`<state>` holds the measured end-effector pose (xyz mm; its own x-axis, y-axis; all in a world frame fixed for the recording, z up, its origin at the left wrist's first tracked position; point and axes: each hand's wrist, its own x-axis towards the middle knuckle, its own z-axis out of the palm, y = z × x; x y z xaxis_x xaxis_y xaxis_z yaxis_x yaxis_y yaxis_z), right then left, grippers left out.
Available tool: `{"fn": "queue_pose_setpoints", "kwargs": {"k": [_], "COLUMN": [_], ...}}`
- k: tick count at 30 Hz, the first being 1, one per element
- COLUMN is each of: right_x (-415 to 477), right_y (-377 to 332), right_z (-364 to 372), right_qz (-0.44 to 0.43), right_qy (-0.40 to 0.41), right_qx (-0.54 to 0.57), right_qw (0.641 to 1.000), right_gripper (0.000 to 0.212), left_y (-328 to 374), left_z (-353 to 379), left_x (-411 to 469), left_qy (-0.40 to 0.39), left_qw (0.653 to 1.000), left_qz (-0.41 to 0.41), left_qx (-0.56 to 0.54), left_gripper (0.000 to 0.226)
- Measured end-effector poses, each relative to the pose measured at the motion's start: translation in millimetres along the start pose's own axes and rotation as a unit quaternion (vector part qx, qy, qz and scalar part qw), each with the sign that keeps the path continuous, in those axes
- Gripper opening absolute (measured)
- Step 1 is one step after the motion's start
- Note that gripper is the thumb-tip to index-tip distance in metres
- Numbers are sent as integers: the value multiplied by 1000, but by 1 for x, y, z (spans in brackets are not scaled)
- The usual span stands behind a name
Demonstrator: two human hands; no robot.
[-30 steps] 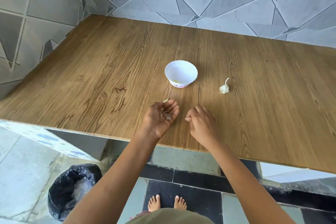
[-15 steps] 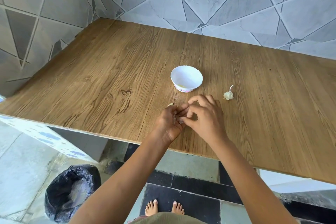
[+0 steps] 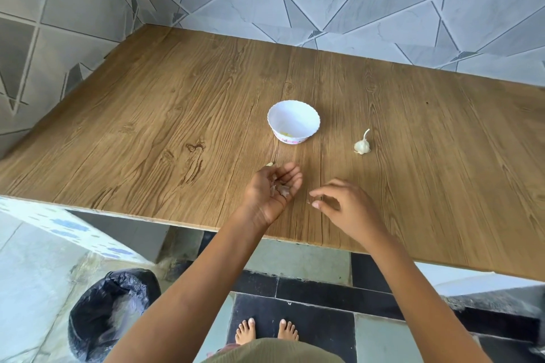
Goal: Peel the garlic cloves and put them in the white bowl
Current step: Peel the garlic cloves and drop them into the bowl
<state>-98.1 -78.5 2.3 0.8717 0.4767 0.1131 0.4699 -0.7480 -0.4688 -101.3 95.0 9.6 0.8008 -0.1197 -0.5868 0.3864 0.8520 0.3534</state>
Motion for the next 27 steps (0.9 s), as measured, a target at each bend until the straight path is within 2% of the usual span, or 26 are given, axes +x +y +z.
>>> {"fn": "queue_pose_setpoints", "kwargs": {"k": [7, 11, 13, 16, 18, 20, 25, 27], "right_x": [19, 26, 26, 27, 31, 35, 38, 38], "right_y": [-8, -9, -11, -20, -26, -28, -34, -37], "right_z": [7, 4, -1, -10, -10, -4, 3, 5], "right_qz": [67, 74, 75, -6, -58, -91, -84, -72], "right_qy": [-83, -140, -114, -28, 4, 36, 130, 142], "right_qx": [16, -13, 29, 95, 71, 32, 5, 2], "right_qw": [994, 987, 990, 995, 996, 995, 988, 987], "right_gripper": [3, 7, 9, 8, 2, 8, 14, 18], "left_y": [-3, -2, -3, -4, -6, -6, -6, -6], "left_z": [0, -1, -1, 0, 2, 6, 7, 4], "left_x": [0, -1, -2, -3, -2, -2, 2, 3], "left_qy": [2, 1, -1, 0, 6, 14, 11, 10], "left_qw": [1000, 1000, 1000, 1000, 1000, 1000, 1000, 1000], "left_qz": [0, 3, 4, 9, 11, 12, 23, 25], "left_qx": [13, 10, 8, 2, -4, -5, -18, -12], "left_gripper": [40, 39, 39, 40, 39, 39, 55, 58]}}
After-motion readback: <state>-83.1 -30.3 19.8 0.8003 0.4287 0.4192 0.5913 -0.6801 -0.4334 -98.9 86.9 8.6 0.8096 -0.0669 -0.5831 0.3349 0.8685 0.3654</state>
